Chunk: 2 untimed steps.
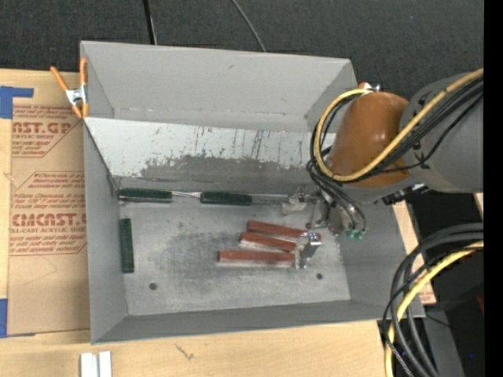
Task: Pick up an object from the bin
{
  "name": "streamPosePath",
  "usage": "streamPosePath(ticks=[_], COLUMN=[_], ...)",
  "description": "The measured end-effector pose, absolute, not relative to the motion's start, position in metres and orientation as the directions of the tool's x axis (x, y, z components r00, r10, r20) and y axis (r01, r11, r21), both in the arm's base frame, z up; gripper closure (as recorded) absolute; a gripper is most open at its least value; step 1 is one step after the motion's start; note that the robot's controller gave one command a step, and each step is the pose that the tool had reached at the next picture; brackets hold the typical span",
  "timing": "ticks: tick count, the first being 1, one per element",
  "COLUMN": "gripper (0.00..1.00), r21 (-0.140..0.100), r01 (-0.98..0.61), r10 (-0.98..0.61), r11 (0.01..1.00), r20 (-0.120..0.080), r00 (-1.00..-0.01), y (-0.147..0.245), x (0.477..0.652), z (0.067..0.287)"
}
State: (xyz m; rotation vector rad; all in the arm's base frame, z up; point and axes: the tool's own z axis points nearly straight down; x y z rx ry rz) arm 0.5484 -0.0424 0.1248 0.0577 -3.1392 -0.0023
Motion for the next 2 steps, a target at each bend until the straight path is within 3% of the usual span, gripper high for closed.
streamPosePath(ticks=[1,2], gripper=[0.0,0.0], r21=[0.002,0.0], r01=[0.037,0.002], r10=[0.037,0.002], r11=[0.999,1.0], r20=[-0.004,-0.007], r00=[-0.999,-1.0], y=[-0.024,-0.021], x=[0.546,0.541], z=[0.148,0.072])
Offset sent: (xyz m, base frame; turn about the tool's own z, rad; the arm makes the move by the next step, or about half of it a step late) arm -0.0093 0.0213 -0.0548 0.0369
